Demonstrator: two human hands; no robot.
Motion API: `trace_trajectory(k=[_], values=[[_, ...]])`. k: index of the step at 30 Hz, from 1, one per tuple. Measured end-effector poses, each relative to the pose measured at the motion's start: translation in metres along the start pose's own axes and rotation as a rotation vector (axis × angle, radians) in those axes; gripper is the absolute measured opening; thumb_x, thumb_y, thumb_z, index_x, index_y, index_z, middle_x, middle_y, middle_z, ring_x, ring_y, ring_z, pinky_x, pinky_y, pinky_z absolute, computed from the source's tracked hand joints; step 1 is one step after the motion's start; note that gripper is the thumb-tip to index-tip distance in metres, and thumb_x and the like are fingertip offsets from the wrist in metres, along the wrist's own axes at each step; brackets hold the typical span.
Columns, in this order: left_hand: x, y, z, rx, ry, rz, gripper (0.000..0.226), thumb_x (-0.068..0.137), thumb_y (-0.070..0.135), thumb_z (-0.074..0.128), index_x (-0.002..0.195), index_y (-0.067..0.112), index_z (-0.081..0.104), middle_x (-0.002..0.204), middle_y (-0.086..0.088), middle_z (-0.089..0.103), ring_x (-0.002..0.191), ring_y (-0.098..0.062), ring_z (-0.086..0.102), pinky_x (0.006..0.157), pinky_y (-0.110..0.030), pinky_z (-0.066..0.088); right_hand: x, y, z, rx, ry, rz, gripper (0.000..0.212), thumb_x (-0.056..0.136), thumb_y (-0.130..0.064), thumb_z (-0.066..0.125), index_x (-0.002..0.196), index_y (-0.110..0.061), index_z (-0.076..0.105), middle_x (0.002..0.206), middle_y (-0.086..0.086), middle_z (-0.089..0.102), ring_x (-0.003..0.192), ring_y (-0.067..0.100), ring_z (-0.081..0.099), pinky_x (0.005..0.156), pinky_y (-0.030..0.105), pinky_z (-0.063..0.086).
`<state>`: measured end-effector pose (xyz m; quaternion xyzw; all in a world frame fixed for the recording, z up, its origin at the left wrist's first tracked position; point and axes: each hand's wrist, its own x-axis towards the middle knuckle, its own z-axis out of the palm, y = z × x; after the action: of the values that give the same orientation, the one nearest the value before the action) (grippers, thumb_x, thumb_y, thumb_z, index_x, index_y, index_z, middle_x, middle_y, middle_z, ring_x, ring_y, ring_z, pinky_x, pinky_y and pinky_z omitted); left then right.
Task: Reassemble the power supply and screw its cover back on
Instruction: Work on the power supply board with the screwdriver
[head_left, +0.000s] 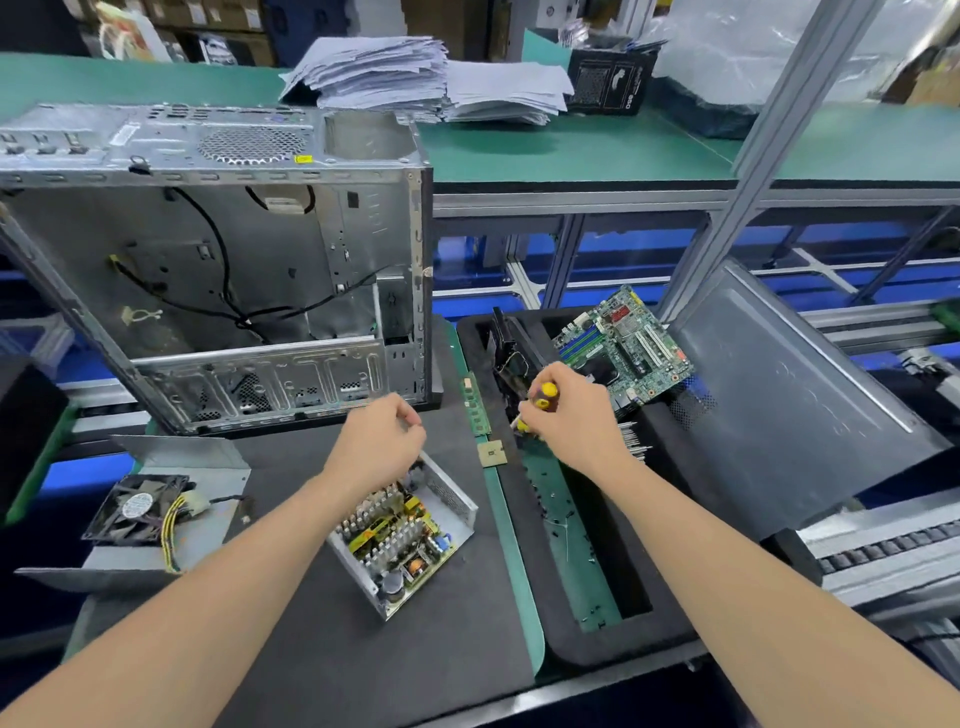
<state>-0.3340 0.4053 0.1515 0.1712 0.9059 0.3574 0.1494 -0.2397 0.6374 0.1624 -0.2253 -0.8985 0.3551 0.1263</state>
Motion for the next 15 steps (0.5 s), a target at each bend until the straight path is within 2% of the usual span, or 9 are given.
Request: trace_trajectory(k=[3,5,7,10,12,15], values=[[-0.009,0.024,0.024,-0.053,-0.040,0.017,0.013,0.097,0.016,0.052,0.096,0.022,0.064,0.071,0.002,0.075,0.056,-0.014,0.071,0.054,-0.022,0.054,0.001,0.018,-0.006,0.258,-0.010,0.138,0.018,0.084,-0.011,0.077,0.084,-0.007,0.059,0.070,0.003,0.076,0.061,0.013,0.075,0.066,0.030,0.062],[-0.013,0.039,0.044,-0.130,-0.095,-0.004,0.014,0.098,0.013,0.051,0.097,0.019,0.064,0.071,-0.001,0.076,0.055,-0.017,0.073,0.051,-0.025,0.056,0.003,0.032,-0.007,0.526,-0.059,0.293,0.018,0.087,-0.001,0.074,0.084,-0.002,0.057,0.084,0.019,0.078,0.069,0.024,0.078,0.073,0.038,0.065],[-0.017,0.052,0.066,-0.179,-0.134,-0.038,0.015,0.099,0.011,0.052,0.098,0.017,0.066,0.076,-0.004,0.077,0.058,-0.018,0.074,0.050,-0.027,0.058,0.002,0.047,-0.009,0.818,-0.104,0.459,0.015,0.092,0.008,0.069,0.097,0.000,0.057,0.101,0.028,0.073,0.080,0.032,0.077,0.080,0.039,0.065],[-0.018,0.066,0.099,-0.136,-0.162,-0.009,0.020,0.094,0.007,0.050,0.098,0.017,0.067,0.081,-0.004,0.077,0.063,-0.014,0.075,0.063,-0.030,0.063,-0.001,0.071,-0.011,1.174,-0.190,0.650,0.033,0.097,0.014,0.058,0.128,0.006,0.050,0.116,0.029,0.066,0.098,0.035,0.071,0.091,0.039,0.060],[-0.018,0.069,0.118,-0.047,-0.177,0.018,0.020,0.092,0.007,0.053,0.096,0.019,0.068,0.080,-0.001,0.076,0.067,-0.012,0.074,0.068,-0.025,0.059,-0.007,0.087,-0.013,1.273,-0.301,0.712,0.033,0.101,0.015,0.050,0.132,0.003,0.050,0.119,0.026,0.064,0.098,0.031,0.068,0.091,0.037,0.057],[-0.019,0.067,0.144,0.082,-0.176,0.049,0.021,0.094,0.005,0.053,0.099,0.019,0.068,0.086,0.003,0.070,0.083,-0.017,0.067,0.069,-0.021,0.045,-0.015,0.107,-0.014,1.128,-0.423,0.684,0.026,0.103,0.011,0.046,0.121,-0.001,0.060,0.103,0.013,0.063,0.085,0.022,0.066,0.080,0.032,0.053]])
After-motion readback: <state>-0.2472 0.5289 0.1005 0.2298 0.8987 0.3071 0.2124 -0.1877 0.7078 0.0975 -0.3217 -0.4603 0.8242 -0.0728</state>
